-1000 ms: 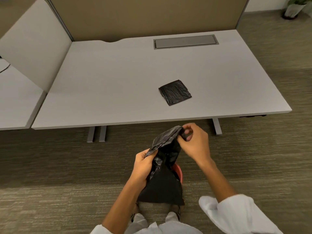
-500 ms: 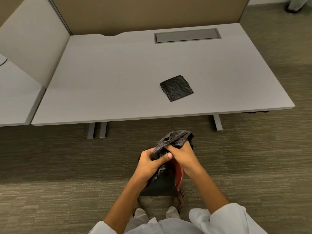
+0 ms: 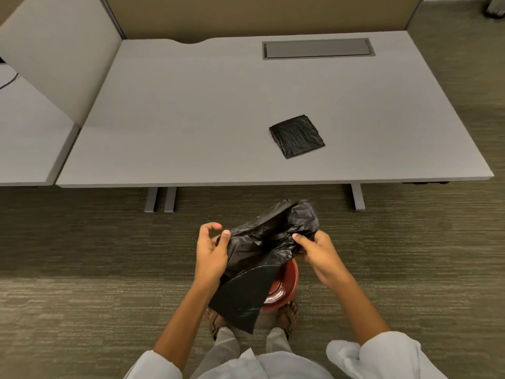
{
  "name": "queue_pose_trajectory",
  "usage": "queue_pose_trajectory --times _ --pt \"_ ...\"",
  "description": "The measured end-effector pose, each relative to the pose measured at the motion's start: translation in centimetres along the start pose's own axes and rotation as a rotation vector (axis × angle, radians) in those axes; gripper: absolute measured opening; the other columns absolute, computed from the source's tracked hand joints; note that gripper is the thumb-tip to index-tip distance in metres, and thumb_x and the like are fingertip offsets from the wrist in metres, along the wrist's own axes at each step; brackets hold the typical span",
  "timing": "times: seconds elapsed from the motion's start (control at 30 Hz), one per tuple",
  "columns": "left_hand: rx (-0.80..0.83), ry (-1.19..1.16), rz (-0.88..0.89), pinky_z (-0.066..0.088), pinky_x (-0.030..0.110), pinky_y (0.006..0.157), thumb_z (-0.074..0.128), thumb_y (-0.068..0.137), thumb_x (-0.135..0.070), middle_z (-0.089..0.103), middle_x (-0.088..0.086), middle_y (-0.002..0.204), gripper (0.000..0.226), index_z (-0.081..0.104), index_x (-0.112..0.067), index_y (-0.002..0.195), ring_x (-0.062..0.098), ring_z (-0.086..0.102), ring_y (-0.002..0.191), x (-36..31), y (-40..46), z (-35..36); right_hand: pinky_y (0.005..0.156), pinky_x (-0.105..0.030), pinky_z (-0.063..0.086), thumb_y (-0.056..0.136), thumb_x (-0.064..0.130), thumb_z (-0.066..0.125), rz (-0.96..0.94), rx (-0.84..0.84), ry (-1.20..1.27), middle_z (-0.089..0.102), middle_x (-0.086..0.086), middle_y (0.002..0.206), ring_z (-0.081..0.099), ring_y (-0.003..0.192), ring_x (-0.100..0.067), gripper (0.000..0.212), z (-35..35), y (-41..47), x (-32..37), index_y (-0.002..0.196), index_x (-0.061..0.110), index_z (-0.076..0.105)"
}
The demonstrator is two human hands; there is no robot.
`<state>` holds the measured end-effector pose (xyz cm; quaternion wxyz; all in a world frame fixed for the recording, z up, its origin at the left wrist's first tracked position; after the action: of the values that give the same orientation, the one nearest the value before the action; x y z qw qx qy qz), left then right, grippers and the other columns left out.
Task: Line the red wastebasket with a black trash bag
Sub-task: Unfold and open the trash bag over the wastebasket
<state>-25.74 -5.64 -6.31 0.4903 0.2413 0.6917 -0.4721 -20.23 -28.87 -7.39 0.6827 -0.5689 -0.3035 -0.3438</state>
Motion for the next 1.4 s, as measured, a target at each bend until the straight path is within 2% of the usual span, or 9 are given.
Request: queue_pose_trajectory --times 0.17,0.27,0.43,0.53,0.67,0.9,1.13,1.27,1.4 --pt "0.063 0.098 0.109 0.047 0.027 0.073 0.043 0.095 0.007 0.064 -0.006 0.077 0.041 0.063 -0.020 0.072 0.013 0.060 0.077 0.7 1.3 -1.3 0.090 -0.046 0.058 0.095 0.001 0.057 -0.050 -0.317 -0.017 0.069 -0.010 0.119 0.070 0.105 -0.025 0.029 -1.8 2.1 -1.4 0.119 0.017 0.057" --pt "0.086 0.122 0.079 0.048 0.012 0.080 0.040 0.088 0.016 0.072 -0.011 0.081 0.055 0.072 -0.020 0.061 0.004 0.065 0.089 2.1 1.8 -1.5 0.088 -0.035 0.057 0.090 -0.001 0.063 -0.205 -0.488 -0.217 0.067 0.000 0.116 0.068 0.105 -0.017 0.045 -2.5 2.7 -2.1 0.116 0.031 0.046" --pt "0.066 0.325 0.098 0.050 0.016 0.091 0.068 0.090 -0.003 0.071 -0.002 0.112 0.020 0.076 -0.012 0.105 0.014 0.067 0.111 5.0 3.4 -1.7 0.080 -0.026 0.054 0.092 -0.003 0.059 -0.409 -0.467 -0.529 0.064 0.004 0.099 0.066 0.090 -0.010 0.038 -2.8 4.5 -3.5 0.116 0.024 0.049" --pt "0.104 0.572 0.140 0.047 0.030 0.105 0.081 0.081 -0.018 0.065 0.002 0.125 0.049 0.067 -0.004 0.126 0.014 0.060 0.118 6.4 4.5 -1.8 0.078 -0.015 0.051 0.090 -0.010 0.056 -0.500 -0.388 -0.698 0.065 0.003 0.093 0.065 0.086 -0.012 0.033 -2.9 5.5 -4.5 0.107 0.019 0.059" --pt "0.131 0.859 0.120 0.039 0.041 0.115 0.063 0.087 -0.002 0.053 0.016 0.149 0.056 0.053 -0.001 0.142 0.031 0.051 0.136 8.2 6.1 -1.6 0.078 0.000 0.044 0.082 -0.019 0.054 -0.480 -0.314 -0.764 0.063 0.016 0.088 0.063 0.087 -0.002 0.044 -3.7 7.3 -6.3 0.093 0.023 0.060" --pt "0.216 1.185 0.059 0.047 0.046 0.102 0.061 0.085 -0.003 0.026 0.015 0.166 0.075 0.032 -0.003 0.153 0.041 0.056 0.129 12.5 9.6 -1.5 0.063 -0.003 0.050 0.090 -0.002 0.066 -0.261 -0.318 -0.675 0.064 0.005 0.100 0.063 0.080 0.017 0.029 -6.5 11.7 -10.9 0.113 0.011 0.054" --pt "0.280 1.337 0.023 0.058 0.044 0.080 0.066 0.083 -0.028 0.012 0.010 0.170 0.093 0.016 -0.007 0.158 0.039 0.070 0.098 19.0 12.2 -0.7 0.066 -0.049 0.059 0.092 0.009 0.067 -0.183 -0.399 -0.848 0.066 -0.013 0.088 0.068 0.078 -0.035 0.025 -8.8 15.2 -16.6 0.097 0.016 0.044" --pt "0.311 1.433 0.028 0.058 0.043 0.077 0.067 0.081 -0.040 0.008 0.010 0.171 0.100 0.012 -0.008 0.158 0.037 0.071 0.095 22.9 14.1 -0.3 0.046 -0.027 0.036 0.084 0.000 0.071 -0.310 -0.331 -1.033 0.049 0.002 0.053 0.044 0.044 -0.015 0.035 -9.4 17.6 -19.4 0.070 0.015 0.044" --pt "0.345 1.491 0.074 0.056 0.038 0.070 0.066 0.082 -0.041 0.009 0.011 0.170 0.099 0.013 -0.007 0.158 0.035 0.072 0.090 26.1 16.6 0.2 0.063 -0.019 0.044 0.076 -0.021 0.056 -0.344 -0.164 -1.110 0.064 -0.001 0.075 0.060 0.068 -0.014 0.036 -9.8 20.4 -21.7 0.067 0.014 0.061"
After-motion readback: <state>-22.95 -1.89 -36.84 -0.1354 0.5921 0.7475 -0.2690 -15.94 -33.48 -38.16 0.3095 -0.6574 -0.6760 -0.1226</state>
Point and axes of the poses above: each hand's wrist, its own y-axis towards the middle knuckle, its own z-axis out of the palm, x = y × z, the point moved 3 cm from there along y, towards the middle knuckle
